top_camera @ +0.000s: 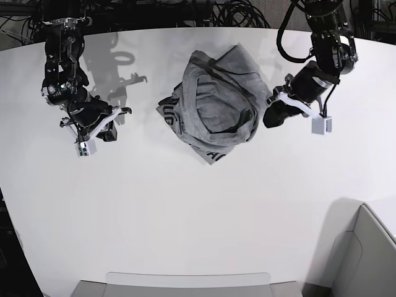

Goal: Fold the T-shirt properly
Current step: 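Release the right gripper and raise it away from the bundle, then lower the left gripper onto the bundle edge and grasp it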

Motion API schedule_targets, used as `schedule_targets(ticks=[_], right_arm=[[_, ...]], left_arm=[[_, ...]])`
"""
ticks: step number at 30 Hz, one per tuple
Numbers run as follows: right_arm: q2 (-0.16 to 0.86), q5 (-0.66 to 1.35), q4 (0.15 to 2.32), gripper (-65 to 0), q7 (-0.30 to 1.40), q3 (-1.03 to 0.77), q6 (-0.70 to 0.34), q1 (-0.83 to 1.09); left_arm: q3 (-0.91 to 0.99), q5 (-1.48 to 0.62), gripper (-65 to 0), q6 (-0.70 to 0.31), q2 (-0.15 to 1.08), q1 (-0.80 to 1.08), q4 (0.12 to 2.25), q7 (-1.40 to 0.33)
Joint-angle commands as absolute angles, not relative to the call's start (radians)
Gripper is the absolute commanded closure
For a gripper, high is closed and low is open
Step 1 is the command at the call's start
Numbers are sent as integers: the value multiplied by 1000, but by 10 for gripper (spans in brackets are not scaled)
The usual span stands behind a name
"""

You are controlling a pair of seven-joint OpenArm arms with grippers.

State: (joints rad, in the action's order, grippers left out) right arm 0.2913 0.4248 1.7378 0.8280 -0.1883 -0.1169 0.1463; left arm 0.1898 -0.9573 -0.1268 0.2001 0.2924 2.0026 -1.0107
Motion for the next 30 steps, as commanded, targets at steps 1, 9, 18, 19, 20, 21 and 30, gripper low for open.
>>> schedule_targets(ticks=[1, 9, 18, 19, 20, 21, 30], right_arm=[[314, 432, 1750, -21, 806, -206, -124, 140], [314, 430, 1748, -21, 806, -231, -197, 157], [315, 430, 1685, -21, 806, -226, -200, 136], [315, 430, 1682, -21, 805, -225, -200, 136], [315, 430, 1681, -21, 805, -225, -200, 134], [315, 430, 1681, -21, 805, -225, -200, 134], [314, 430, 1682, -21, 805, -223, -200, 127]], left_arm=[[171, -957, 0, -139, 208, 283, 2031, -983], [67, -891, -65, -137, 208, 321, 2034, -949], [12, -885, -81, -137, 185, 395, 2034, -860], [-1, -881, -81, -137, 186, 395, 2032, -855], [-12, -868, -81, -130, 186, 394, 2029, -852], [-12, -842, -81, -102, 183, 389, 2028, -852], [-113, -648, -82, 50, 185, 343, 2009, -858]])
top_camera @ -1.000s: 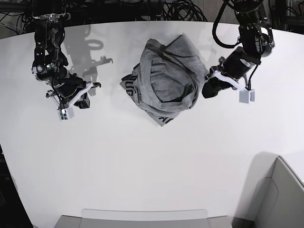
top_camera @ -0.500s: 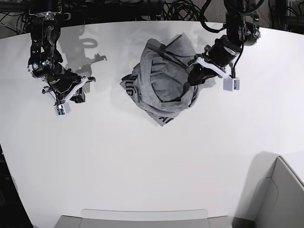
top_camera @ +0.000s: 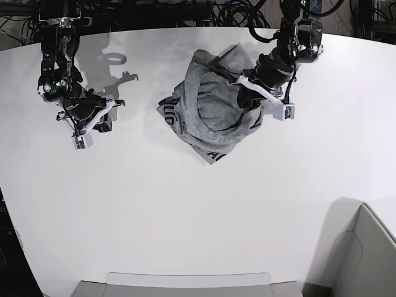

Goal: Fold the T-shirt properly
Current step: 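Lower the left gripper onto the bundle edge and grasp it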

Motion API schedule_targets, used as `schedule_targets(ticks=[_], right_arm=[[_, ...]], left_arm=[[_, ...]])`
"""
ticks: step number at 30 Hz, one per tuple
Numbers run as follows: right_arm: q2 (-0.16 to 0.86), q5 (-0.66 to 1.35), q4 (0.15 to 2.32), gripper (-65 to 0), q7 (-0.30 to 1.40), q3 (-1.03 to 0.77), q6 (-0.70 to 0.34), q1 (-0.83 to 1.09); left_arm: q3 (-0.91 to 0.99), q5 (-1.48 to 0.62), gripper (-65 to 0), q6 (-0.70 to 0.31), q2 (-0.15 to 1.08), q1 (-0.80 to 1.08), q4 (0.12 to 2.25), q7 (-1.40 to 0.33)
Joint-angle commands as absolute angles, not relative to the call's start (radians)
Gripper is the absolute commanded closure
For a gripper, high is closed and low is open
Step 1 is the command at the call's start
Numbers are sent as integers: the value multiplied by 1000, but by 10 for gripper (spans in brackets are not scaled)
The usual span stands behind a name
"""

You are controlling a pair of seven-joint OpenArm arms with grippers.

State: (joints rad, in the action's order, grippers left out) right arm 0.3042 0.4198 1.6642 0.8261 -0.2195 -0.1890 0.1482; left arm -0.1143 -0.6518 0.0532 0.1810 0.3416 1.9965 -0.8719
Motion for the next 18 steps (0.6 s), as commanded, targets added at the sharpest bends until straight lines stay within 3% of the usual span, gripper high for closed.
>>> schedule_targets(ticks=[1, 4, 7, 18], right_arm=[[314, 430, 1682, -21, 805, -223, -200, 127], [312, 430, 1682, -21, 805, -222, -200, 124], [311, 430, 1684, -21, 805, -222, -200, 124], [311, 430, 1684, -21, 771, -222, -200, 130]], left_arm=[[-113, -647, -81, 47, 183, 343, 2005, -858], [-110, -650, -68, 47, 185, 340, 2000, -858], [-108, -645, 0, 50, 185, 335, 1998, -860], [2, -651, 0, 51, 180, 352, 2020, -858]])
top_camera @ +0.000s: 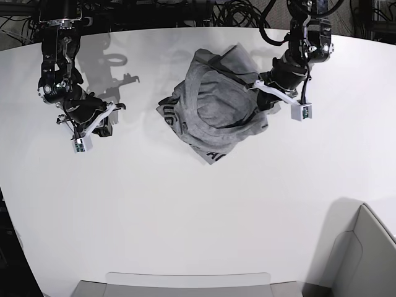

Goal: Fold the T-shirt properly
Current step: 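Lower the left gripper onto the bundle edge and grasp it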

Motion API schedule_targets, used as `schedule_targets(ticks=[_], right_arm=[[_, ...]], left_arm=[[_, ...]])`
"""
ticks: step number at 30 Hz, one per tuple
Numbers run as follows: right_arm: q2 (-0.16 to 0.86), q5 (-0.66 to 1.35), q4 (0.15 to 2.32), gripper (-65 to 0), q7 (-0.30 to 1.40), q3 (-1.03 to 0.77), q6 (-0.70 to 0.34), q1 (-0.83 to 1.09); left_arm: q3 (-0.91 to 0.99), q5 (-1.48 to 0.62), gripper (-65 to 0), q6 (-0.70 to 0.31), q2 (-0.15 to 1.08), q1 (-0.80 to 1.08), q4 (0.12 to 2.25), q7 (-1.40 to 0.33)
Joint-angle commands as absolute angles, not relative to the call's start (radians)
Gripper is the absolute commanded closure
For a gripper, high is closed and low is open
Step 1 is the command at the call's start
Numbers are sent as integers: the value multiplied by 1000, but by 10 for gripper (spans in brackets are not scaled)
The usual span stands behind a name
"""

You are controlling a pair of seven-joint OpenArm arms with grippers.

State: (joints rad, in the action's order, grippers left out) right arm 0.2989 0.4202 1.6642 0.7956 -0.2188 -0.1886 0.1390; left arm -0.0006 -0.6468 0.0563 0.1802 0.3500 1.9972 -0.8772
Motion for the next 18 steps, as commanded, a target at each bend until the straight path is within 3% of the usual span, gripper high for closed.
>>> schedule_targets(ticks=[1, 5, 8, 11, 18], right_arm=[[311, 430, 1684, -21, 771, -222, -200, 130], [311, 430, 1679, -21, 771, -220, -200, 128], [311, 430, 1679, -21, 771, -220, -200, 128], [311, 430, 1679, -21, 771, -220, -200, 127], [312, 430, 1678, -21, 771, -220, -200, 130]], left_arm=[[15, -651, 0, 51, 180, 357, 2020, -857], [25, -651, 0, 51, 162, 364, 2031, -851], [10, -671, -86, 51, 160, 367, 2040, -851], [10, -684, -81, 54, 165, 384, 2040, -854], [4, -679, -83, 229, 213, 380, 2034, -851]])
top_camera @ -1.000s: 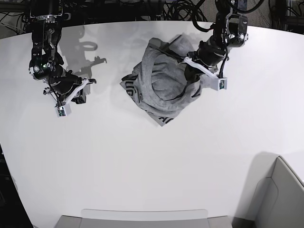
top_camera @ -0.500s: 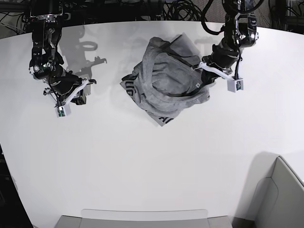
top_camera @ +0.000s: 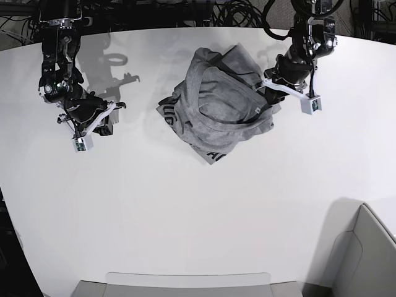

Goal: Fold the T-shirt properly
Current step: 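Lower the left gripper onto the bundle edge and grasp it, then press the bundle with the right gripper while the left gripper tucks fabric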

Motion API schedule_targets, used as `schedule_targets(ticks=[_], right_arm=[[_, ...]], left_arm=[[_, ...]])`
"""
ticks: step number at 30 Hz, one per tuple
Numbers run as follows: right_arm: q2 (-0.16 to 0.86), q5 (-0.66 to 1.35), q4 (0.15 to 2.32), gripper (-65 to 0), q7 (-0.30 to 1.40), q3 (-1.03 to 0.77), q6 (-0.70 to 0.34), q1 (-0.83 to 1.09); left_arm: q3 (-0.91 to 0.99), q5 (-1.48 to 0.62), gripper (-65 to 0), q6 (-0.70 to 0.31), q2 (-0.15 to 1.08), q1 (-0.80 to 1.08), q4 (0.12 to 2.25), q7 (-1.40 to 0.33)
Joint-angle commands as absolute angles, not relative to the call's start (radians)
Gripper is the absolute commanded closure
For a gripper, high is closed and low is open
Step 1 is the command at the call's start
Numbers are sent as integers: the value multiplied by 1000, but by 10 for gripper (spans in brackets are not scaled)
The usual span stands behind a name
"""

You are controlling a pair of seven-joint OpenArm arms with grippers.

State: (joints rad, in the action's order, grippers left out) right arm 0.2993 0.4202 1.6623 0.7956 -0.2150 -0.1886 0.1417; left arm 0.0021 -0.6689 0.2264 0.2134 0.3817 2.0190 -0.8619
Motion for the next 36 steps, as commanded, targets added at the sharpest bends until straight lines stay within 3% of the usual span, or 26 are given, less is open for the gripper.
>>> schedule_targets(ticks=[1, 9, 16, 21, 27, 36], right_arm=[[312, 430, 1678, -21, 771, -220, -200, 130], [311, 430, 1678, -21, 771, -220, -200, 130], [311, 430, 1678, -21, 771, -220, -200, 130], [311, 430, 1681, -21, 771, -213, -202, 130], [309, 432, 1698, -21, 771, 12, -311, 94], [260, 429, 1730, -21, 771, 156, -311, 64]], left_arm=[[4, -680, -83, 226, 213, 378, 2034, -851], [4, -688, -110, 225, 209, 343, 2023, -858], [4, -895, -110, 225, 217, 338, 2026, -855], [4, -923, -110, 225, 216, 341, 2023, -858], [4, -923, -110, 225, 252, 344, 2020, -860], [-67, -926, -110, 225, 252, 406, 2032, -851]])
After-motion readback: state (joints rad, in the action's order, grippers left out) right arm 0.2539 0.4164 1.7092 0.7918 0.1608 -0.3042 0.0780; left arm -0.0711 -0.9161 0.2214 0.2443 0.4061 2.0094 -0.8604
